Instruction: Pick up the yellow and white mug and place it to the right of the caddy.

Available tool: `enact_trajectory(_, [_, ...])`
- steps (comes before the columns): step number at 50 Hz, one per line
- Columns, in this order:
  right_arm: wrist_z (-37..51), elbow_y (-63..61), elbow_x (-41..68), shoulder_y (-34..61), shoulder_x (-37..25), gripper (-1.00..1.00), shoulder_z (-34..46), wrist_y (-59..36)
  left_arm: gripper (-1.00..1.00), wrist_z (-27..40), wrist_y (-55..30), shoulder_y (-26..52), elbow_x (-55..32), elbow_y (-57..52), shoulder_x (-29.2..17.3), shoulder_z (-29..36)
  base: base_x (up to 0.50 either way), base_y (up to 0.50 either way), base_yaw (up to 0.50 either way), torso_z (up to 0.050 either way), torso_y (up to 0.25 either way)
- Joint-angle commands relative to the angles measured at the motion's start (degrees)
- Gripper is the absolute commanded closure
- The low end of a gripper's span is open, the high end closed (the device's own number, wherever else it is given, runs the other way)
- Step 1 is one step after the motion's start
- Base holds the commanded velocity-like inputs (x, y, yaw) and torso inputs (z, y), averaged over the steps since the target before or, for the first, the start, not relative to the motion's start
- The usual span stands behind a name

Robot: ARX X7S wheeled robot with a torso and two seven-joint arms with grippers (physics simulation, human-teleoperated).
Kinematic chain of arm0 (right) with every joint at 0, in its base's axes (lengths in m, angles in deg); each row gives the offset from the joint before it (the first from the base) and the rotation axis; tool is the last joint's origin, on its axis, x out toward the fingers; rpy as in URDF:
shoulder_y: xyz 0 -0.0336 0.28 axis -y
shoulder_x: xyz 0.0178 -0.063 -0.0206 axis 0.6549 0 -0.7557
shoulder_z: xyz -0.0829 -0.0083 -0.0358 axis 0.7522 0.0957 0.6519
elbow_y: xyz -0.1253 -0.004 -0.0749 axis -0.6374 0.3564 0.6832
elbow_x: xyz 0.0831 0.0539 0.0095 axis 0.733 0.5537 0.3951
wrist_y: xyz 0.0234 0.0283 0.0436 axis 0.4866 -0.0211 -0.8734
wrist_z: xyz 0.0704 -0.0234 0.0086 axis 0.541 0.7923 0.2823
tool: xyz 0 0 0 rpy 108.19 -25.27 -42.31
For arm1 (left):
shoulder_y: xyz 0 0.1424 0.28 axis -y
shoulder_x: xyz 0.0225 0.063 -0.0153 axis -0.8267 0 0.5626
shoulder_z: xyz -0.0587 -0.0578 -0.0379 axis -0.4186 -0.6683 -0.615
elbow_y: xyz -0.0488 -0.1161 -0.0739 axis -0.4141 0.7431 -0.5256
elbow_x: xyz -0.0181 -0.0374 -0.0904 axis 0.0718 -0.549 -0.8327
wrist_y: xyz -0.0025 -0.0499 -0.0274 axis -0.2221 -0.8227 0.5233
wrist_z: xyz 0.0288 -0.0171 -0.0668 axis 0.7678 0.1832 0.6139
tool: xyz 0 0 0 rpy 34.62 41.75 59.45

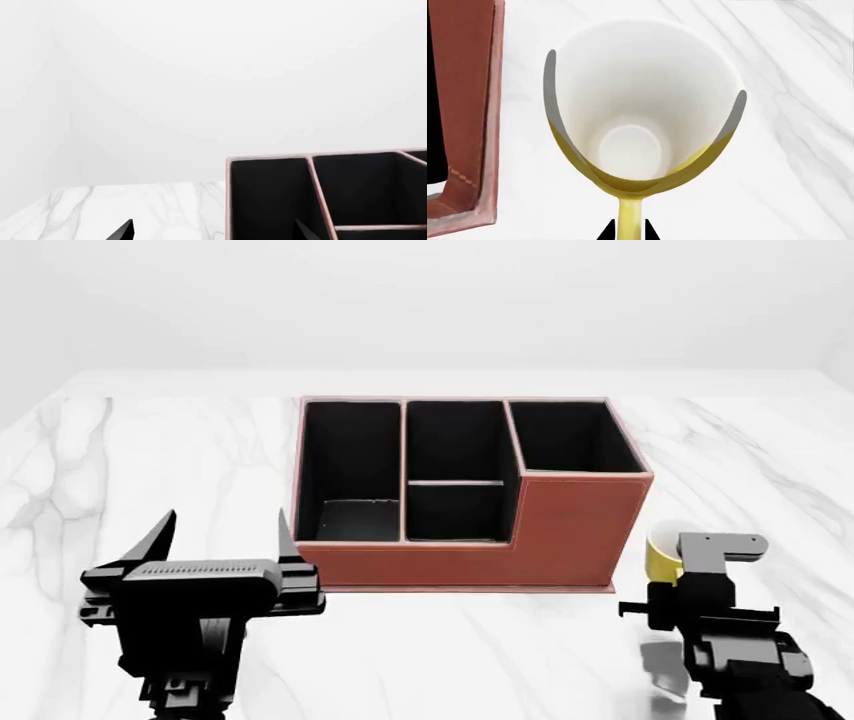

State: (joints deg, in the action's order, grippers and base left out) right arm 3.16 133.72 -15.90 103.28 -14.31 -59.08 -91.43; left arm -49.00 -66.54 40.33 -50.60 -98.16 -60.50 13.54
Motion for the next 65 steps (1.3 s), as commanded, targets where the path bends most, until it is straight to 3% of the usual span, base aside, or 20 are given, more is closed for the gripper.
enact_trajectory(1, [-0.8,0.7,-1.7,-0.9,0.3,1.0,-1.3,-0.4,-1.0,0.2,0.0,0.0,-0.2,-0.2,-0.2,0.1,0.0,0.0,0.0,0.0,0.0])
enact_trajectory(5, [-0.8,0.7,-2.2,-0.6,0.1,1.0,-2.0,-0.1,-1.0,0.2,0.1,0.1,-0.2,-0.1,-0.2,0.3,0.0,0.0,0.0,0.0,0.0])
enact_trajectory(6, [-0.9,0.7,-2.2,-0.5,0.1,-1.0,-2.2,0.0,-1.0,0.2,0.1,0.1,-0.3,-0.1,-0.2,0.3,0.0,0.0,0.0,0.0,0.0])
enact_trajectory(14, [-0.2,-0.6,-2.4,-0.1,-0.5,-1.0,-3.3,1.9,-1.0,0.4,-0.1,0.1,-0.4,-0.5,-0.4,0.5,0.0,0.0,0.0,0.0,0.0])
enact_trajectory(21, [2.3,-28.4,0.9,-10.1,-3.3,-1.0,-6.5,-12.0,-1.0,0.6,-0.1,0.1,-0.5,-0.8,-0.5,0.7,0.0,0.0,0.0,0.0,0.0])
enact_trajectory(38, [5.4,-69.4,8.1,-30.2,-7.8,-1.0,-14.8,-29.5,-1.0,1.5,-0.9,-1.3,-0.7,-3.9,-1.1,0.6,0.0,0.0,0.0,0.0,0.0])
enact_trajectory(59, [5.4,-102.6,17.9,-46.7,-9.1,-1.0,-27.8,-39.4,-1.0,3.2,-3.2,-2.0,-0.1,-8.3,-1.5,2.3,0.0,0.0,0.0,0.0,0.0])
enact_trajectory(65, [5.4,-112.7,22.1,-50.7,-8.7,-1.0,-35.3,-43.1,-1.0,3.4,-2.3,-3.3,-0.3,-8.8,-1.9,1.7,0.0,0.0,0.0,0.0,0.0])
